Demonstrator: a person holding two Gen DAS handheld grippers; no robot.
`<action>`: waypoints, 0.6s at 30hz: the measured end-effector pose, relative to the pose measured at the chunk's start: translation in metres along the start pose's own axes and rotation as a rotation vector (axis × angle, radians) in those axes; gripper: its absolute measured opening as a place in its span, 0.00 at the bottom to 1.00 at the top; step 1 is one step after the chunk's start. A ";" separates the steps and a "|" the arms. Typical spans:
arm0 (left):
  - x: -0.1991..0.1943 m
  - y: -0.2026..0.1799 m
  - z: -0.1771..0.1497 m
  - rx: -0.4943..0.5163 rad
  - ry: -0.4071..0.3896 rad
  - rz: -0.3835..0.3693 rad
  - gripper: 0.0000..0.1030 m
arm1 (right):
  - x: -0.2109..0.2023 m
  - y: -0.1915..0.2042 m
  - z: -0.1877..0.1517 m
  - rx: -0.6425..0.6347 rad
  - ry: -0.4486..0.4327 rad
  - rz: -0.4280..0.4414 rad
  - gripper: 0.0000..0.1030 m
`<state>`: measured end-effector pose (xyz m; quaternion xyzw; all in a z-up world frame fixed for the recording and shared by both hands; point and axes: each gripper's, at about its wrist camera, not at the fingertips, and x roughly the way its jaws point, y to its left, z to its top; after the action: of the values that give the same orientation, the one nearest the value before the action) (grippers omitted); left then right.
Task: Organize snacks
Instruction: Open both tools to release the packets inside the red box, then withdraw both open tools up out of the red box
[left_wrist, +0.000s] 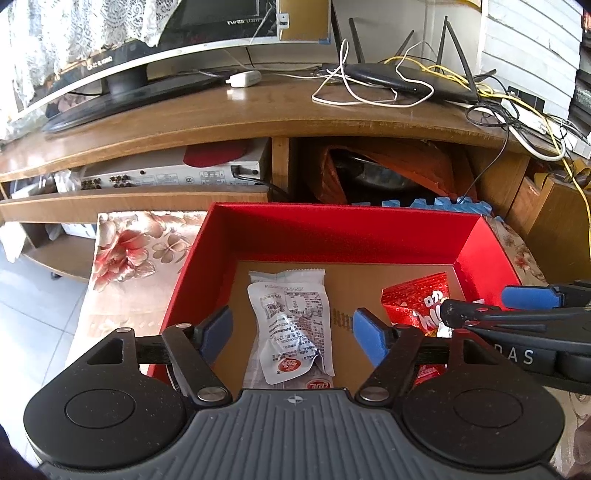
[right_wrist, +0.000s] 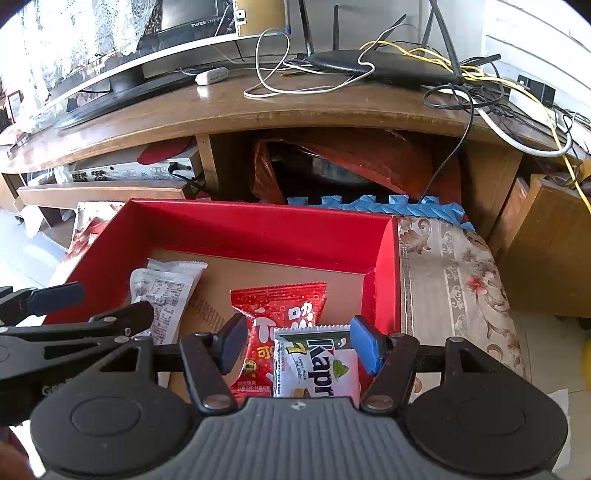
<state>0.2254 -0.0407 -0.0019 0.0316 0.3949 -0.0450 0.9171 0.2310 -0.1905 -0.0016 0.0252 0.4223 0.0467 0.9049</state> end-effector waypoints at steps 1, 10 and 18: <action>-0.001 0.000 0.000 -0.001 -0.001 -0.001 0.76 | -0.001 0.000 0.000 0.001 -0.001 0.001 0.65; -0.011 -0.001 0.000 0.001 -0.018 -0.011 0.77 | -0.012 -0.001 -0.002 0.012 -0.015 0.009 0.65; -0.019 -0.001 -0.003 0.002 -0.026 -0.017 0.79 | -0.021 -0.002 -0.005 0.018 -0.018 0.020 0.65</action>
<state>0.2102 -0.0399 0.0095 0.0283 0.3833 -0.0537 0.9216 0.2134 -0.1945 0.0110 0.0378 0.4143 0.0516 0.9079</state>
